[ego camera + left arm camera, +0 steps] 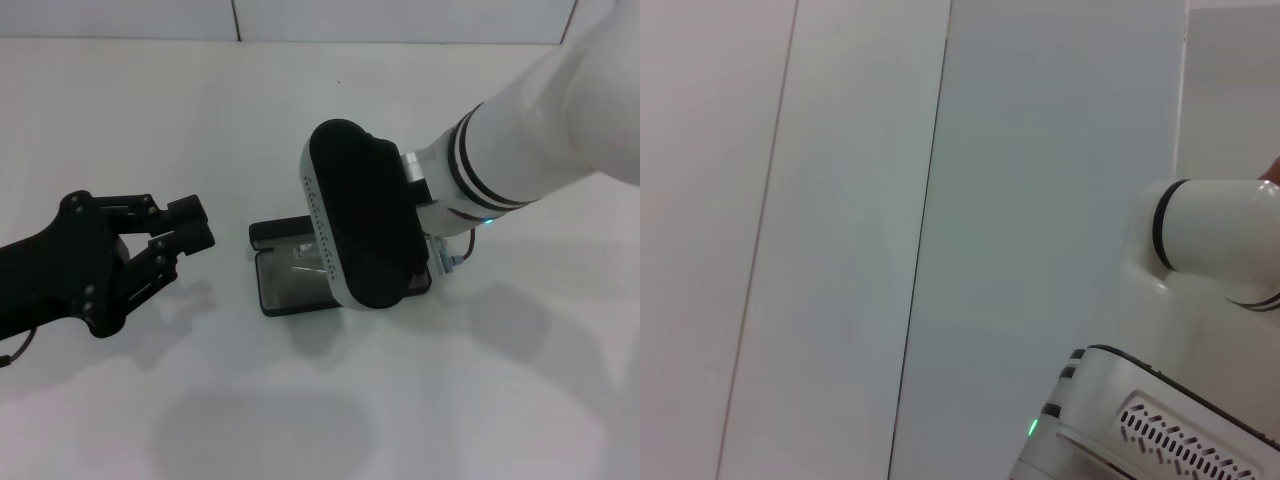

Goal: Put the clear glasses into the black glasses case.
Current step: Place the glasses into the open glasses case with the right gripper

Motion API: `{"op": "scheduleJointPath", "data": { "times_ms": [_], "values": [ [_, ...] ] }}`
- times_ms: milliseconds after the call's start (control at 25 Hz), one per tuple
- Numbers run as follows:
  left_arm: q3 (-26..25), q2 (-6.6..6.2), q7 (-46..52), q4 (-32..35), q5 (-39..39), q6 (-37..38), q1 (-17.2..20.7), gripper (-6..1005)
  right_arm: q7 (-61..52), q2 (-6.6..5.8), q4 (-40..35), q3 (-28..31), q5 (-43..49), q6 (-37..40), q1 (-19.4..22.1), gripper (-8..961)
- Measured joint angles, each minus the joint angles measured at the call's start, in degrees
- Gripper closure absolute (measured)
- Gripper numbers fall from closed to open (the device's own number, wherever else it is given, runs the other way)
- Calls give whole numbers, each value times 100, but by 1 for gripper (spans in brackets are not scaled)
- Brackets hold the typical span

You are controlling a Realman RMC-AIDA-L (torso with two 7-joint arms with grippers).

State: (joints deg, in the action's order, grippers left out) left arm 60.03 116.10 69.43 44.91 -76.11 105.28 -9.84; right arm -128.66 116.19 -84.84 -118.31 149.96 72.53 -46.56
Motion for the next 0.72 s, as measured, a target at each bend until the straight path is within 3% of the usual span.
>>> {"op": "scheduleJointPath", "data": {
  "times_ms": [720],
  "values": [
    [0, 13, -9, 0, -3, -7, 9, 826, -53, 0, 71, -74, 13, -230, 36, 892]
  ]
}}
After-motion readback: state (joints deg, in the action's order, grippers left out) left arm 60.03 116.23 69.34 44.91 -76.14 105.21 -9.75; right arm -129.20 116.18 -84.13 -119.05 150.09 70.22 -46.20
